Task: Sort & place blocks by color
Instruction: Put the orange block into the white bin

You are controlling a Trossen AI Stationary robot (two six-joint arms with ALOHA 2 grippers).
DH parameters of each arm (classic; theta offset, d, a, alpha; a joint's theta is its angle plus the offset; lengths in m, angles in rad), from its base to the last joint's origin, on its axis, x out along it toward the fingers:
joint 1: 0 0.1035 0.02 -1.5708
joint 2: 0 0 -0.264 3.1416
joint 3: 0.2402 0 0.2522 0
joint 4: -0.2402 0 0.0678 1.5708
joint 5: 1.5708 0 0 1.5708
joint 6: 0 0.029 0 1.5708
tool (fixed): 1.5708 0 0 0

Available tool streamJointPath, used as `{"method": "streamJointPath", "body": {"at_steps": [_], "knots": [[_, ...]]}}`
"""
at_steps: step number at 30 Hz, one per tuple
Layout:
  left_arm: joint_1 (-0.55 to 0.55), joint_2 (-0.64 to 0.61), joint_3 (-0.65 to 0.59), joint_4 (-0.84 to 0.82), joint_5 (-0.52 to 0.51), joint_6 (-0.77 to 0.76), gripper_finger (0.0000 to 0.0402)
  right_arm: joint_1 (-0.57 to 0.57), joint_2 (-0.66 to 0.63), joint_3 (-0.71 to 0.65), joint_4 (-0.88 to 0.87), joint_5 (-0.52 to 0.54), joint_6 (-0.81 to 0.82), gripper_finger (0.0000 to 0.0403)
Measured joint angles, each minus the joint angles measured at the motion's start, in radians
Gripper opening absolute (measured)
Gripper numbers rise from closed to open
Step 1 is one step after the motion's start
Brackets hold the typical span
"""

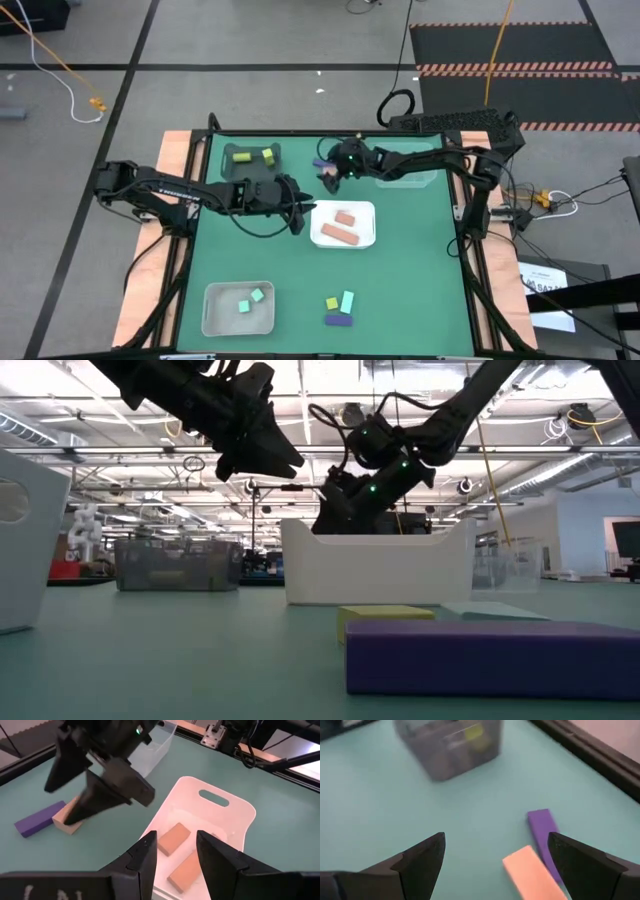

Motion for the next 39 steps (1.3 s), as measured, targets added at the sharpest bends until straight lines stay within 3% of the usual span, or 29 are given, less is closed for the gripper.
{"method": "streamJointPath", "body": {"at_steps": [8,24,39], "knots": [[0.000,0.000,0.000,-0.009,0.000,0.015,0.0141,0.001,0.040,-0.001,-0.019,-0.054,-0.202,0.0345],[0.000,0.000,0.000,-0.045,0.000,0.016,0.0141,-0.061,0.123,-0.001,-0.010,0.001,-0.284,0.0341],[0.000,0.000,0.000,-0.052,0.000,0.010,0.0141,-0.065,0.123,-0.002,-0.044,-0.001,-0.293,0.0189]]}}
